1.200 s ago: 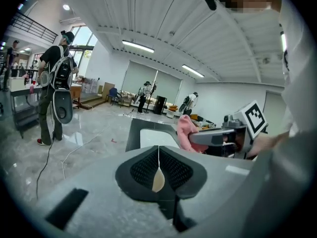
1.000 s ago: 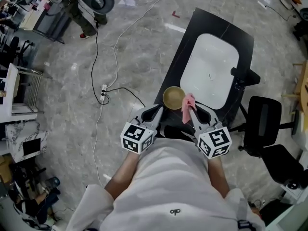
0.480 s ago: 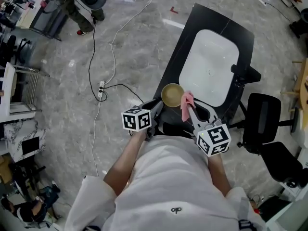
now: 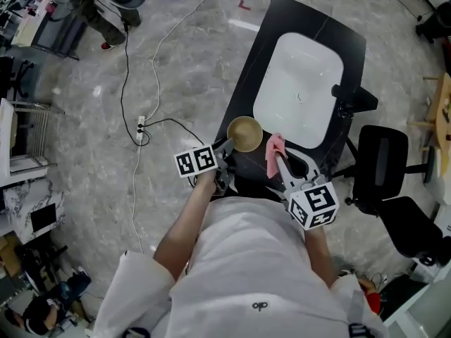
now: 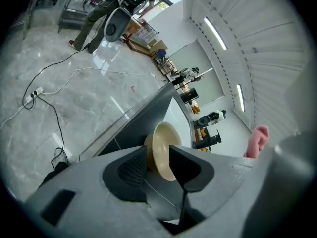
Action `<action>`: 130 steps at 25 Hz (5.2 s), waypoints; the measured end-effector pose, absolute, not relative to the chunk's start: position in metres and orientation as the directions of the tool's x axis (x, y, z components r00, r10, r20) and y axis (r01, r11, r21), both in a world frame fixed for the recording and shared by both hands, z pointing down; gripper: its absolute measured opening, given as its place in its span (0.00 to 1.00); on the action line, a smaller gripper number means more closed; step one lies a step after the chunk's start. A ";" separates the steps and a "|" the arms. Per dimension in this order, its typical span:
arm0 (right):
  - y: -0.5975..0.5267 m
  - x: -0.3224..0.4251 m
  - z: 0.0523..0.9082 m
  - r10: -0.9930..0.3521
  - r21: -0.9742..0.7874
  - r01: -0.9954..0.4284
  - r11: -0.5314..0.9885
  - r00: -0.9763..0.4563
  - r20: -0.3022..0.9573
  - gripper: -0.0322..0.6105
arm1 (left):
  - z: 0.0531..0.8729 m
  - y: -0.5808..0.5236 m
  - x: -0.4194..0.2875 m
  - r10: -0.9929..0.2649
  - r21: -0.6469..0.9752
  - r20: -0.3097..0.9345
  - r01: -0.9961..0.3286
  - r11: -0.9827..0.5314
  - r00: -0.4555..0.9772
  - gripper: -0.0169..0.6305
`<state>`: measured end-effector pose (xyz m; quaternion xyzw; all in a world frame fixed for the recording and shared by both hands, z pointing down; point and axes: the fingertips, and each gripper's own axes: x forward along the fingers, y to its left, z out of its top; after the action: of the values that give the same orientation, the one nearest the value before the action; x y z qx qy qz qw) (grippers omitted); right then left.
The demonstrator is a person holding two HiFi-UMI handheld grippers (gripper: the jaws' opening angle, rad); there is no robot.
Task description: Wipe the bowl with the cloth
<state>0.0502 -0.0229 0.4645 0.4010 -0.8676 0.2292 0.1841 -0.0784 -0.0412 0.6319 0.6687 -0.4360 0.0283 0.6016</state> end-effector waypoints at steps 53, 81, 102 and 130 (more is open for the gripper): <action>-0.056 -0.030 0.496 -0.487 -0.052 -0.652 0.756 -0.614 0.622 0.09 | 0.532 -0.043 -0.088 -0.679 0.665 0.543 -0.746 -0.010 0.494 0.08; -0.057 -0.052 0.502 -0.481 0.042 -0.611 0.790 -0.577 0.660 0.09 | 0.494 -0.040 -0.066 -0.683 0.559 0.493 -0.798 -0.226 0.539 0.08; -0.044 -0.035 0.520 -0.462 0.398 -0.234 0.887 -0.443 0.768 0.09 | 0.492 -0.042 -0.083 -0.720 0.570 0.470 -0.798 -0.195 0.511 0.07; -0.062 -0.045 0.500 -0.415 -0.172 -0.634 0.754 -0.663 0.623 0.09 | 0.490 -0.050 -0.068 -0.706 0.516 0.468 -0.813 -0.270 0.531 0.07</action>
<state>-0.0453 -0.0622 0.4998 0.2942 -0.8915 0.1911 0.2866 -0.0675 -0.0496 0.4901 0.7936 -0.4786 0.0727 0.3686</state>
